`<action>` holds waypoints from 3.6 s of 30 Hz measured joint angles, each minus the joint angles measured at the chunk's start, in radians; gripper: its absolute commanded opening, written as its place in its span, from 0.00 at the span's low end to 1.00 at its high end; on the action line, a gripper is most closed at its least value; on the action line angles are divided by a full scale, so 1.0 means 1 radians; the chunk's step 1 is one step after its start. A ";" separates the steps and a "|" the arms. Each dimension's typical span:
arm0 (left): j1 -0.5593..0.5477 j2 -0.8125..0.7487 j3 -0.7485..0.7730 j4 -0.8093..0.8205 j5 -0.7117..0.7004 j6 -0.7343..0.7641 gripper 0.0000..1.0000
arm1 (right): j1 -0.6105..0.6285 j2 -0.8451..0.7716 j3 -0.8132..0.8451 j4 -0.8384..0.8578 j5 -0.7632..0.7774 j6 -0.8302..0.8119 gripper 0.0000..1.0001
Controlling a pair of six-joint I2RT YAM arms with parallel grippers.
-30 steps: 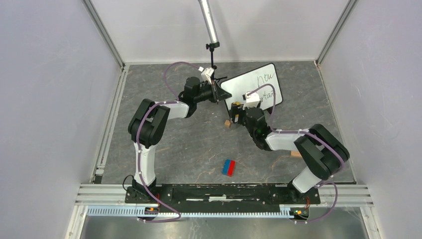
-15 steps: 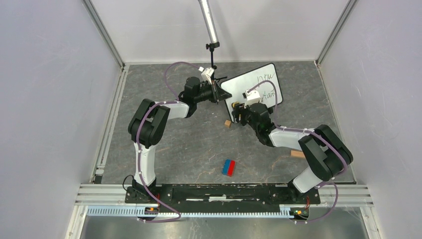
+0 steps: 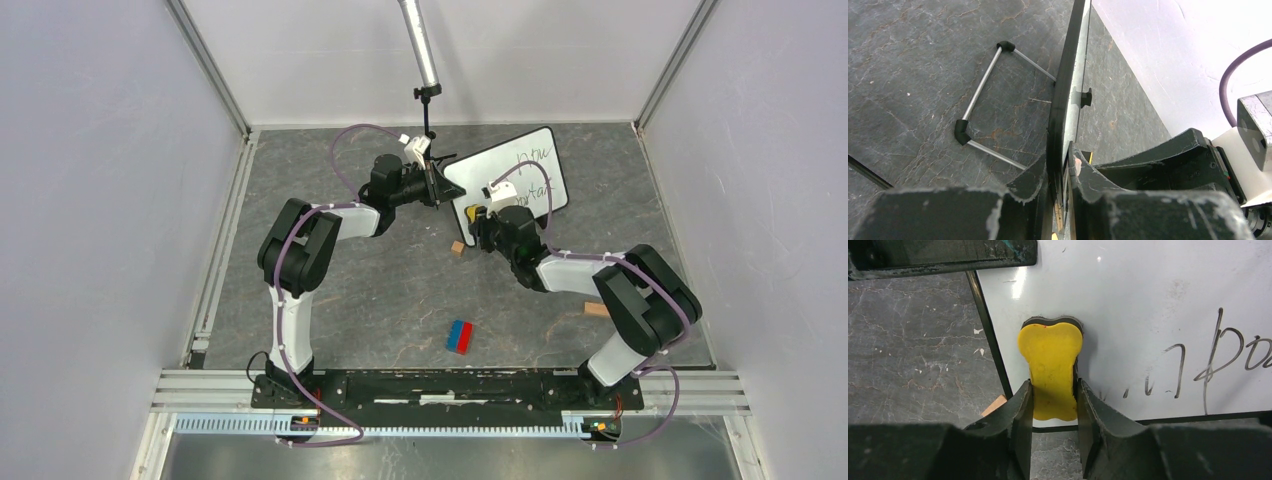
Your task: Erase the whiteboard
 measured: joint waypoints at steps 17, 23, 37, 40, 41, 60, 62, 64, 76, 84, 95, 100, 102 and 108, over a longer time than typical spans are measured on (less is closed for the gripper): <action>-0.002 0.009 0.009 0.000 -0.005 -0.001 0.02 | 0.083 0.033 -0.081 0.184 0.179 0.066 0.18; -0.002 0.010 0.018 -0.016 -0.003 -0.001 0.02 | 0.093 0.051 -0.123 0.262 0.272 0.143 0.18; 0.010 0.037 0.047 -0.016 0.039 -0.013 0.02 | -0.008 0.054 -0.136 0.280 0.268 0.179 0.18; 0.012 0.042 0.050 -0.014 0.051 -0.017 0.02 | 0.029 0.064 -0.132 0.292 0.295 0.161 0.18; 0.012 0.042 0.050 -0.013 0.053 -0.018 0.02 | 0.051 0.069 -0.130 0.300 0.306 0.157 0.18; 0.021 0.043 0.056 -0.022 0.064 -0.018 0.02 | -0.046 0.078 -0.113 0.338 0.177 0.208 0.18; 0.022 0.043 0.056 -0.023 0.068 -0.018 0.02 | -0.093 0.077 -0.113 0.338 0.161 0.230 0.18; 0.023 0.043 0.056 -0.023 0.071 -0.018 0.02 | -0.132 0.076 -0.113 0.336 0.145 0.253 0.18; 0.026 0.043 0.058 -0.026 0.079 -0.018 0.02 | -0.193 0.072 -0.124 0.318 0.122 0.278 0.18; 0.034 0.050 0.067 -0.037 0.102 -0.018 0.02 | -0.043 0.061 -0.121 0.292 0.188 0.200 0.19; 0.034 0.054 0.075 -0.043 0.104 -0.018 0.02 | -0.169 0.048 -0.117 0.261 0.115 0.190 0.19; 0.034 0.054 0.075 -0.044 0.104 -0.018 0.02 | -0.255 0.048 -0.114 0.220 0.114 0.169 0.20; 0.034 0.054 0.076 -0.044 0.104 -0.018 0.02 | -0.265 0.048 -0.107 0.208 0.113 0.158 0.20; 0.034 0.054 0.076 -0.044 0.105 -0.018 0.02 | -0.241 0.047 -0.097 0.200 0.108 0.098 0.20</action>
